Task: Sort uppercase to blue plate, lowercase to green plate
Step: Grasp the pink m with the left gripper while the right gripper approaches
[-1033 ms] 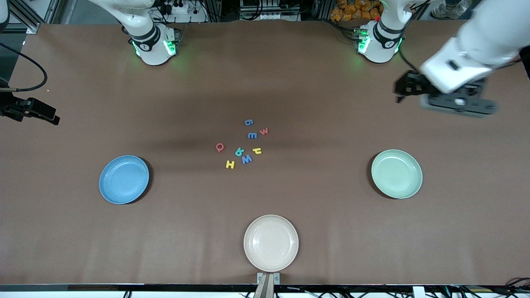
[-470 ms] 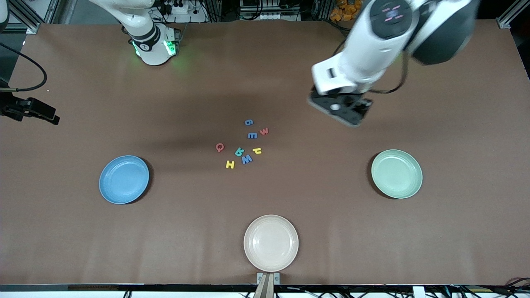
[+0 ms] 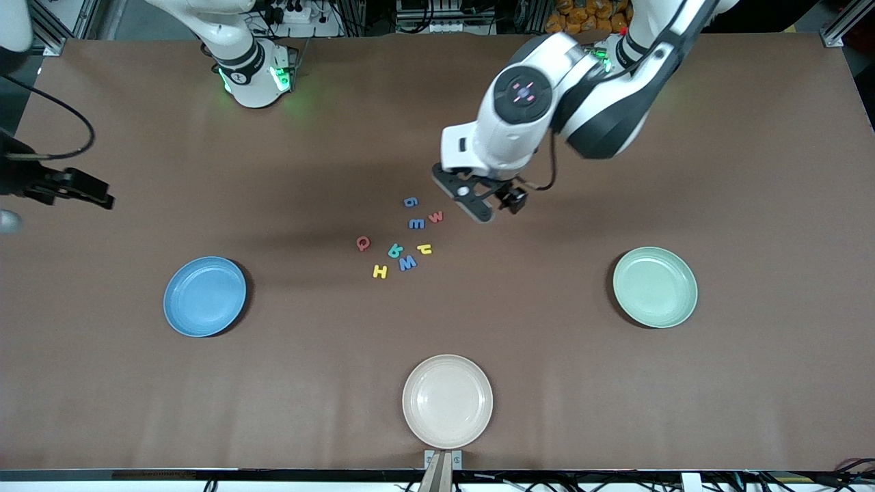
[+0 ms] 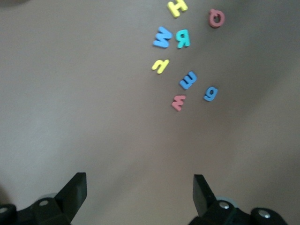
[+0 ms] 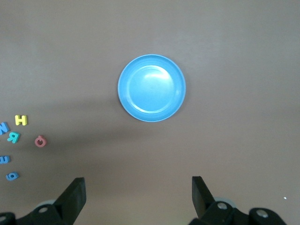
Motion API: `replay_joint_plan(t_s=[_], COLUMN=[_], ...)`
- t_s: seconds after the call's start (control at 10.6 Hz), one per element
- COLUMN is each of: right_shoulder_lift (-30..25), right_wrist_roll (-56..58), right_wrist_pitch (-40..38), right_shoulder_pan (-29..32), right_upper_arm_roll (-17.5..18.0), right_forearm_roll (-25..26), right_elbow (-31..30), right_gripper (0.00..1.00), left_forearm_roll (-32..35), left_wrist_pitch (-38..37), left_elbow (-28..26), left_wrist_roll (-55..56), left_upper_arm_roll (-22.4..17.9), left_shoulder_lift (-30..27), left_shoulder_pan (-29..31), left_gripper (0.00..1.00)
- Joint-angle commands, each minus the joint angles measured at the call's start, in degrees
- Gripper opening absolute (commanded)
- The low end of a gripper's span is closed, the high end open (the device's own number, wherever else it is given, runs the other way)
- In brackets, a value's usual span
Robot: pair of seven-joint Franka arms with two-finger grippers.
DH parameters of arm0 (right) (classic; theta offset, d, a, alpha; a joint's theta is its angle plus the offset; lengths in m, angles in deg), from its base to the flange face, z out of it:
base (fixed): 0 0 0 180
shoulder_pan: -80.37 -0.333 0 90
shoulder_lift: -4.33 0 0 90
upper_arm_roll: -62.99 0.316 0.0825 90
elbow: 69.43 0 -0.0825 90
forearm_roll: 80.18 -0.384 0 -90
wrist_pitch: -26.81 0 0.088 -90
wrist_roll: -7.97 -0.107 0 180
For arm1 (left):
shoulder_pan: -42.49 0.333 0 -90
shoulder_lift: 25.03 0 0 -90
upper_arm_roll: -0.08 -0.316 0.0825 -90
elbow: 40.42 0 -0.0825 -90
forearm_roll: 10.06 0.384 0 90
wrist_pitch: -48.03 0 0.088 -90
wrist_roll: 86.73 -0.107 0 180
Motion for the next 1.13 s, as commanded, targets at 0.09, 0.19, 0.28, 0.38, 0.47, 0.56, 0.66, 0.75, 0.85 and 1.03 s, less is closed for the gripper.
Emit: replay_joint_plan(t_s=[0.09,0.19,0.28,0.38,0.47,0.56,0.66,0.75,0.85,1.03], right_shoulder_lift=[3.1,4.4,7.3,8.2,9.7,11.2,12.3,12.7,13.2,13.5], right_wrist_roll=[-0.9,-0.2,-0.5,-0.7,-0.8,-0.8,-0.9,-0.9,-0.9,-0.9], right_wrist_pitch=[0.9,0.8,0.1,0.0,0.2,0.9,1.3,2.4,2.7,2.1], right_shoulder_pan=[-3.7,-3.9,-5.9,-6.1,-6.6,-6.5,-6.6,-6.8,-6.4,-5.7], right_upper_arm_roll=[0.1,0.1,0.2,0.2,0.2,0.2,0.2,0.2,0.2,0.1], right_forearm_roll=[0.5,0.3,0.2,0.1,0.2,0.1,0.0,-0.2,-2.3,-3.8], right_elbow=[1.0,0.7,0.9,0.6,0.6,0.6,0.7,0.7,0.6,0.4], right_gripper=[1.0,1.0,1.0,1.0,1.0,1.0,1.0,1.0,1.0,1.0], left_forearm_roll=[5.1,5.2,5.9,5.9,5.9,7.2,10.2,11.0,11.5,12.5], left_wrist_pitch=[6.8,7.1,7.3,7.5,7.9,8.0,8.2,9.8,11.7,16.0], left_elbow=[-1.1,-1.2,-1.2,-1.3,-1.5,-1.6,-1.5,-1.6,-2.2,-4.2], left_wrist_roll=[-0.5,-0.4,-0.2,0.4,2.0,2.6,3.0,3.5,5.5,8.2], left_upper_arm_roll=[0.0,0.0,0.0,-0.1,-0.1,-0.1,-0.1,-0.1,-0.1,-0.1], left_shoulder_lift=[5.1,6.4,7.6,8.6,9.9,10.8,12.2,13.4,14.3,14.9], left_shoulder_pan=[-4.0,-4.8,-5.4,-6.6,-7.3,-7.7,-8.3,-8.8,-9.6,-10.1], left_gripper=[1.0,1.0,1.0,1.0,1.0,1.0,1.0,1.0,1.0,1.0])
